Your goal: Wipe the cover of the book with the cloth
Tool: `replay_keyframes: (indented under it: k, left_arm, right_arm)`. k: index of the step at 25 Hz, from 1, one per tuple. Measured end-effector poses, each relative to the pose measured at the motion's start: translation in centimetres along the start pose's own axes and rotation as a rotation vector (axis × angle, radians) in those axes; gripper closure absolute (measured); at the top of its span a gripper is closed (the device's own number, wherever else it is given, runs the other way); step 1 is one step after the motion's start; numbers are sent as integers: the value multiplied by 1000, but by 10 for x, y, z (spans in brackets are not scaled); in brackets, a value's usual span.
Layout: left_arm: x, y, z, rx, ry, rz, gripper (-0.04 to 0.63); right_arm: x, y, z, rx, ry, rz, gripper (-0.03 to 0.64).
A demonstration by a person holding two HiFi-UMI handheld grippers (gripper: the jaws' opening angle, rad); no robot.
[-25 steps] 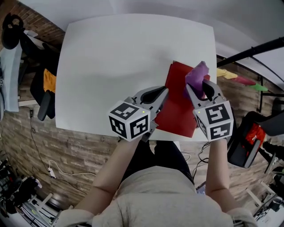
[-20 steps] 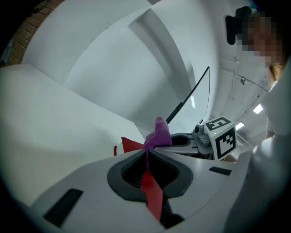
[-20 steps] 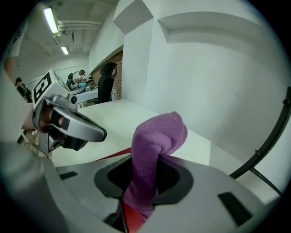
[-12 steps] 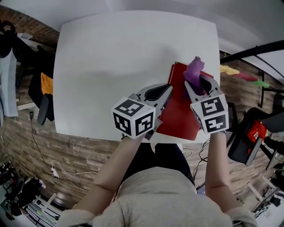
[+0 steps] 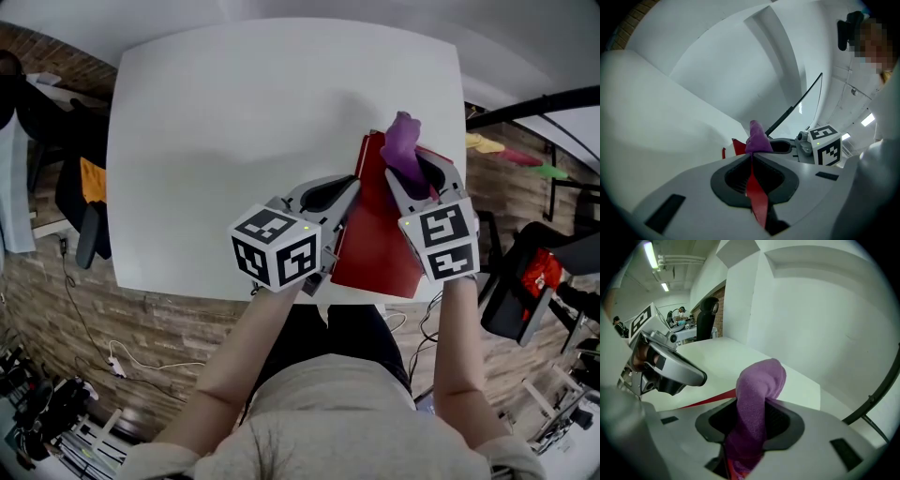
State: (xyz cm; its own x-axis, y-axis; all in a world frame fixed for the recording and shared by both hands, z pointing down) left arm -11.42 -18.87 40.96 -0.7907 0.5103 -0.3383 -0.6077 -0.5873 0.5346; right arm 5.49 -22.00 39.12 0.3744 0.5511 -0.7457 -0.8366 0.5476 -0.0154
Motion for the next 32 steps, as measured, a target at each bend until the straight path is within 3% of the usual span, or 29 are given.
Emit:
replay_keyframes:
  k: [10,15,32]
  left_arm:
    - [1,5,0,14,-24,-2,565]
    - [0,3,2,11,-19,-8,565]
    - [16,-1,23,45,-22,-38,565]
  right_arm:
    - [9,0,-2,-22,-49,45,419]
    - [2,2,1,-32,-41,37,489]
    - [7,23,16,-24,-41,-20,492]
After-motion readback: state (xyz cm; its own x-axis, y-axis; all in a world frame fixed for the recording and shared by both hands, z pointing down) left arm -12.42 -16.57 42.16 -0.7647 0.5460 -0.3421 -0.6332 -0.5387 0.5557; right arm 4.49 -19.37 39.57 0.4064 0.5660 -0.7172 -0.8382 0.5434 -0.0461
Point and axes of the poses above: the fingertips, and each gripper's own axes: x backward along the fingers, y to its left, z out of its underside, the point moved 9 cm from there along x, backward along the fingers, and after that the axes turned 13 degrees about -x, right-handed, at the moved point
